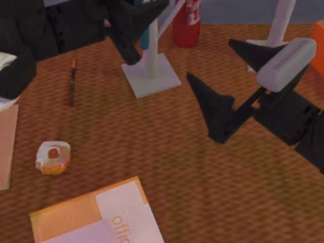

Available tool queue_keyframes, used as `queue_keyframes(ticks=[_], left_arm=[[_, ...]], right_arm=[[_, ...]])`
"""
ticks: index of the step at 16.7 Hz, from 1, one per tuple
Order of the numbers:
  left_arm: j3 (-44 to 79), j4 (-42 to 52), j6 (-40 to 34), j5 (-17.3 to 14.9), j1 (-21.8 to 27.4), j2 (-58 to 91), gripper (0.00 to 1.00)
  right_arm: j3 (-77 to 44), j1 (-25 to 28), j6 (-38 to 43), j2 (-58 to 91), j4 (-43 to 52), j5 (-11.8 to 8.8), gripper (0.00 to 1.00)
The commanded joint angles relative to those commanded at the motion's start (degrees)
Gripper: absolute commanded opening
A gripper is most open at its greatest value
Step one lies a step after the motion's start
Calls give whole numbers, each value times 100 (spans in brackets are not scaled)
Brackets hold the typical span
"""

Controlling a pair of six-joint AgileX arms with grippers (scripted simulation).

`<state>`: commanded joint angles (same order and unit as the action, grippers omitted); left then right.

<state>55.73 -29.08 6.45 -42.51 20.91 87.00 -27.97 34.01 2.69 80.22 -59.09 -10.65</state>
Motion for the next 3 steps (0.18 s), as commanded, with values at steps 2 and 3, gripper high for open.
queue_keyframes(ticks=[2,3], left_arm=[[-61,9,6,-118,-139,-63,0],[-66,10,6,-127,-150,-68,0]], right_arm=[[198,-19,1,-201,-34,-51,100],[211,-20,1,-213,-37,-55,100]])
